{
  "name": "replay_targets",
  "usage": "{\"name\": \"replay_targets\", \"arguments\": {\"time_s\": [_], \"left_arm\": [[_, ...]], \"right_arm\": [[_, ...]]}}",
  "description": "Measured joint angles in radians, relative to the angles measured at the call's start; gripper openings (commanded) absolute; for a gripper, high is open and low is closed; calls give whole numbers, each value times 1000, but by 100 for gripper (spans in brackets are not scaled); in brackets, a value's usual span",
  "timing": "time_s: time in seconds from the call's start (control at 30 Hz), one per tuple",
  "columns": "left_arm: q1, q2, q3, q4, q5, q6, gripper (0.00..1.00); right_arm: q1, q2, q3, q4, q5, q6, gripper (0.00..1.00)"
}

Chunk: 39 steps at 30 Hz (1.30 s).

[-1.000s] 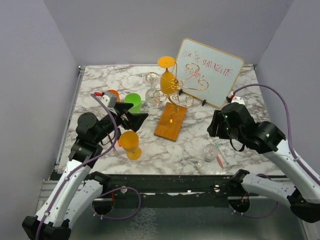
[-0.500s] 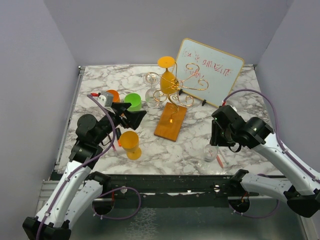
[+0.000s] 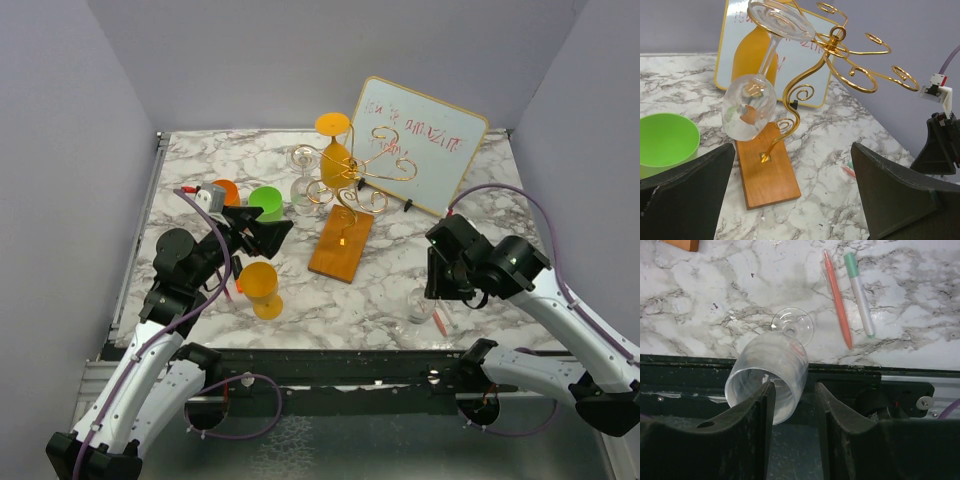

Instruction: Place the wine glass upside down on the wine glass rack

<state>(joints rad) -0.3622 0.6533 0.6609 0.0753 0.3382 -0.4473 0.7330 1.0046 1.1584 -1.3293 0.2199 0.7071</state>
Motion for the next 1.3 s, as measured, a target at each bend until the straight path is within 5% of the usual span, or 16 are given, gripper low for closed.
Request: {"name": "replay_targets", "arguments": {"time_s": [0.43, 0.67, 1.03, 1.3], "left_arm": [[0, 2, 0, 5, -11, -2, 99], [0, 2, 0, 4, -13, -7, 99], [0, 23, 55, -101, 8, -115, 99], [0, 3, 216, -292, -41, -131, 99]], "right_arm": [[0, -55, -79, -2, -48, -1, 37], [0, -16, -113, 23, -49, -12, 1], [-1, -55, -64, 124, -50, -27, 1], [-2, -184, -69, 415, -106, -57, 1]]}}
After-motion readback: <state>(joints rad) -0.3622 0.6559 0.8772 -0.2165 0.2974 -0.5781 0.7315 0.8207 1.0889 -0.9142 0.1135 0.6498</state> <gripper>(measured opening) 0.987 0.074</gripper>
